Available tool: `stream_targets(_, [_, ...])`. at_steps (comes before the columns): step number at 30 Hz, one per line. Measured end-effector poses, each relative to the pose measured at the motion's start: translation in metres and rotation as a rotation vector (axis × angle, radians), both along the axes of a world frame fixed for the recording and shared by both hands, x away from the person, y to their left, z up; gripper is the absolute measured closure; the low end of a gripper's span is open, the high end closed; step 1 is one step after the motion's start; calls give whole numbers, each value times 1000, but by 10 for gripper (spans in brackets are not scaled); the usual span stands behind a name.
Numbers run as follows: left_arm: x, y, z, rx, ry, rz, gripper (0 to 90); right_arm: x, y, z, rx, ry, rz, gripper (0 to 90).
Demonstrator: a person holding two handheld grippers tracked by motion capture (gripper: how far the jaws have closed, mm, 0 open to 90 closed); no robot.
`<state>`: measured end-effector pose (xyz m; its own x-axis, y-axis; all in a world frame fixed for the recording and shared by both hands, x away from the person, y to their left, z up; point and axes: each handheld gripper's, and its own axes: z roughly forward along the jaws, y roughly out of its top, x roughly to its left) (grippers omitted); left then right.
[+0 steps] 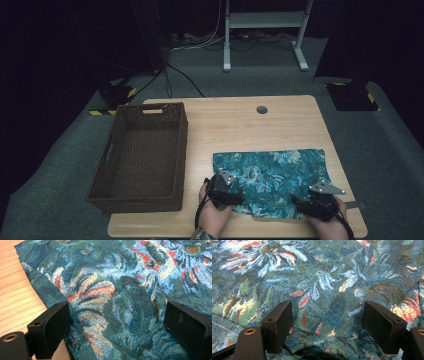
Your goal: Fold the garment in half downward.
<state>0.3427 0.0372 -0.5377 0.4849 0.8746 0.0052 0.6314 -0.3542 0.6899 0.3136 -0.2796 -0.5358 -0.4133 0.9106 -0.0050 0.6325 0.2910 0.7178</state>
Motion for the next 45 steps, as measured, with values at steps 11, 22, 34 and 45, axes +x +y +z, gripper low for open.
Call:
stream_targets(11, [3,-31,0,-3,-8,-69,73,-5,-30,0,1,-1,-73,238])
stream_targets(22, [0,-52,-2,-17,-33,-125,72,-3,-52,1,0,10,-122,229])
stream_targets(34, [2,-53,-2,-16,-20,-180,51,-5,-52,11,35,-23,-113,210])
stream_targets(45, [5,0,14,-41,-43,-102,54,2,-23,17,46,-58,-19,181])
